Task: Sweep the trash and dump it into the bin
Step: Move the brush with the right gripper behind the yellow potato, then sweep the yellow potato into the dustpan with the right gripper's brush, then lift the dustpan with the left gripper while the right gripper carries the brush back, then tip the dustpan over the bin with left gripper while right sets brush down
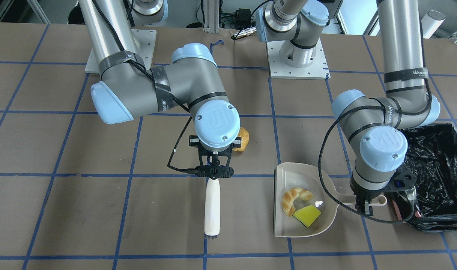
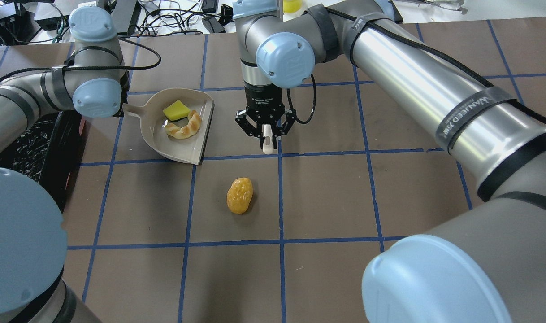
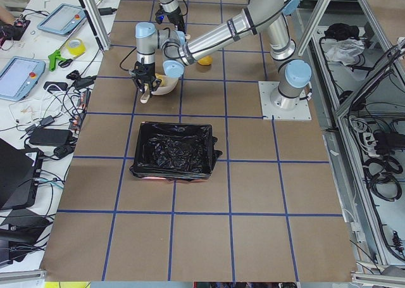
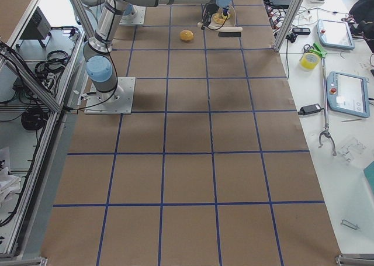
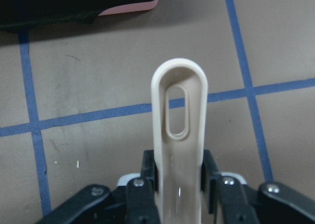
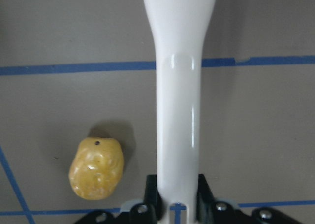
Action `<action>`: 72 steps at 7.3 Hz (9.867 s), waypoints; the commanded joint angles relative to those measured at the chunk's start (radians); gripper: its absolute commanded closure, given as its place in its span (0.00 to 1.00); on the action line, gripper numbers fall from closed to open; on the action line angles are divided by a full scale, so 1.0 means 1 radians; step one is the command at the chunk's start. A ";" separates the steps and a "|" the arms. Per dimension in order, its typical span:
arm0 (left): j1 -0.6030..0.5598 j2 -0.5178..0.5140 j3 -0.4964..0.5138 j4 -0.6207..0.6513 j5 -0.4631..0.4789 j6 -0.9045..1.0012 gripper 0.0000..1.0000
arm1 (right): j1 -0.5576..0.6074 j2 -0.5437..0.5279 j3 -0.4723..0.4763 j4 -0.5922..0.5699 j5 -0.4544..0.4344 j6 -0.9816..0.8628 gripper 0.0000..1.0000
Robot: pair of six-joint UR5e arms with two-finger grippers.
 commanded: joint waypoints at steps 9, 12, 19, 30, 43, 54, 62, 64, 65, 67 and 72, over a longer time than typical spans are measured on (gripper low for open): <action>-0.035 0.289 -0.360 -0.057 0.049 -0.166 1.00 | 0.081 -0.205 0.438 -0.239 -0.007 0.242 1.00; -0.045 0.285 -0.390 -0.040 0.052 -0.178 1.00 | 0.168 -0.200 0.482 -0.278 0.000 0.438 1.00; -0.069 0.249 -0.378 -0.040 0.149 -0.328 1.00 | 0.271 -0.078 0.399 -0.441 0.153 0.539 1.00; -0.069 0.245 -0.352 -0.041 0.146 -0.305 1.00 | 0.296 0.024 0.242 -0.547 0.275 0.459 1.00; -0.060 0.251 -0.288 -0.072 -0.026 -0.285 1.00 | 0.281 -0.016 0.250 -0.386 0.199 0.365 1.00; 0.056 0.262 -0.109 -0.294 -0.292 -0.218 1.00 | -0.177 -0.236 0.308 -0.067 -0.194 -0.133 1.00; 0.460 0.228 0.059 -0.366 -0.399 0.346 1.00 | -0.707 -0.156 0.340 -0.214 -0.277 -0.742 1.00; 0.539 0.216 0.080 -0.366 -0.391 0.463 1.00 | -0.739 -0.134 0.368 -0.256 -0.278 -0.777 1.00; 0.569 0.213 0.096 -0.366 -0.362 0.532 1.00 | -0.750 -0.135 0.383 -0.284 -0.276 -0.779 1.00; 0.599 0.181 0.166 -0.363 -0.328 0.641 1.00 | -0.753 -0.139 0.402 -0.288 -0.281 -0.780 1.00; 0.673 0.061 0.303 -0.278 -0.326 0.884 1.00 | -0.753 -0.134 0.400 -0.394 -0.276 -0.803 0.11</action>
